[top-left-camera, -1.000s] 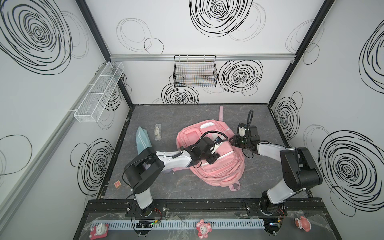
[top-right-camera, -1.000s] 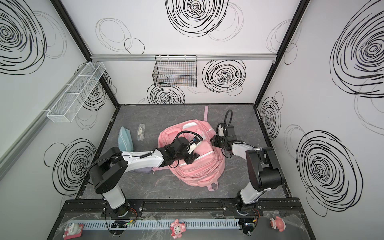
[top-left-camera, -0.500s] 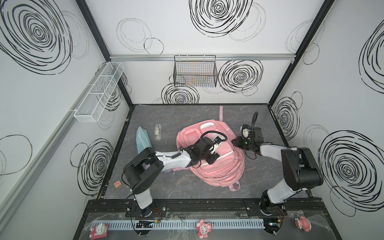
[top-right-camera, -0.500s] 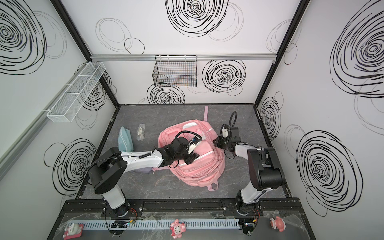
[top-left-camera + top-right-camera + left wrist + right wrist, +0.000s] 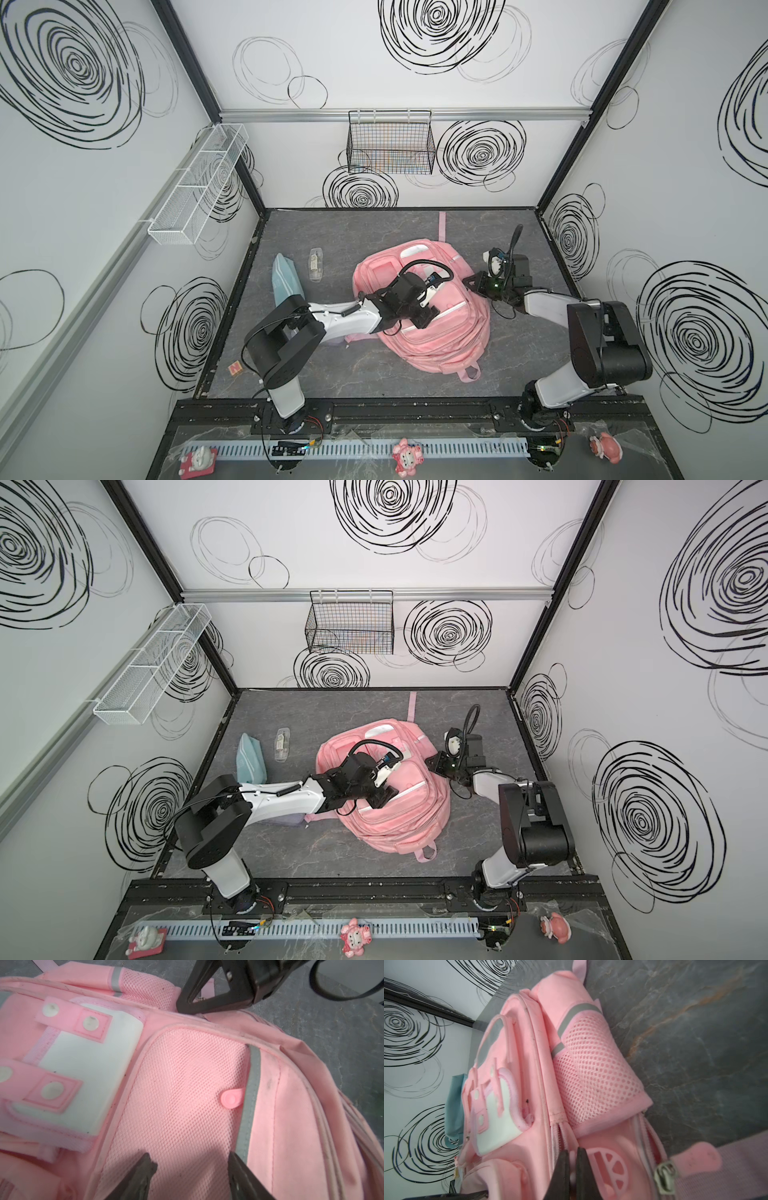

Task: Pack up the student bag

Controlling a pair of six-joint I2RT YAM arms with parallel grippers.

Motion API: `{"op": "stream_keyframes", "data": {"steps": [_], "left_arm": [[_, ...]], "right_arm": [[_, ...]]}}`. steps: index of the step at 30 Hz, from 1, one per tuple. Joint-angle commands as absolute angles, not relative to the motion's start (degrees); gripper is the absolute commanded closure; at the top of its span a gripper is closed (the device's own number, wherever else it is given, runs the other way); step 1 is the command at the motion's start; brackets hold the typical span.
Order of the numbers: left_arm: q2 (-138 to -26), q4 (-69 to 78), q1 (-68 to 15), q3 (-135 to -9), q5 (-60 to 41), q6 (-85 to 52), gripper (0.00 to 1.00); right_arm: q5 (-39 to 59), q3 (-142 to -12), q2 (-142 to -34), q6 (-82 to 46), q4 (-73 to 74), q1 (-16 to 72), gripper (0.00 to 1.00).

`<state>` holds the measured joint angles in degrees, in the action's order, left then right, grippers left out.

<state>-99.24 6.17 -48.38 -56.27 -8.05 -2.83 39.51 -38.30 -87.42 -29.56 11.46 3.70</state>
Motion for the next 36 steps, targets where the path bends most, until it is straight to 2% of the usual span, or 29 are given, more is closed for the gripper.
{"op": "stream_keyframes", "data": {"steps": [1, 6, 8, 12, 14, 16, 19, 27, 31, 36], "left_arm": [[-98.3, 0.6, -47.1, -61.5, -10.6, -3.6, 0.37], [-102.2, -8.9, -44.6, -74.6, -12.7, -3.4, 0.34], [-103.0, -9.7, -43.5, -78.0, -14.3, 0.6, 0.34], [-100.5, -6.0, -42.4, -77.9, -15.7, 21.8, 0.29], [-99.1, -1.8, -41.6, -75.6, -18.8, 34.4, 0.15], [-99.7, -1.2, -41.2, -76.1, -21.3, 43.8, 0.10], [-103.8, -7.0, -39.6, -81.9, -26.7, 51.7, 0.10], [-115.2, -19.3, -38.1, -96.6, -29.2, 62.0, 0.10], [-123.0, -34.9, -36.6, -110.3, -37.7, 67.3, 0.12], [-133.6, -46.9, -38.0, -126.1, -34.5, 70.0, 0.24]], "right_arm": [[43.1, -39.4, -81.7, -29.0, 11.2, 4.0, 1.00], [46.3, -35.6, -74.6, -30.2, 19.9, 3.3, 1.00], [47.9, -34.9, -73.2, -31.1, 23.0, 3.1, 1.00], [50.8, -34.7, -72.1, -30.9, 26.0, 3.0, 1.00], [51.6, -34.5, -71.3, -30.5, 27.1, 2.7, 1.00], [52.6, -34.3, -70.4, -30.3, 28.2, 2.6, 1.00], [53.9, -34.0, -69.8, -30.4, 30.1, 2.3, 1.00], [58.0, -34.1, -70.9, -31.3, 33.1, 2.6, 1.00], [59.4, -34.5, -71.3, -29.8, 31.9, 3.2, 1.00], [59.6, -35.7, -72.6, -29.5, 31.6, 4.2, 1.00]]}}
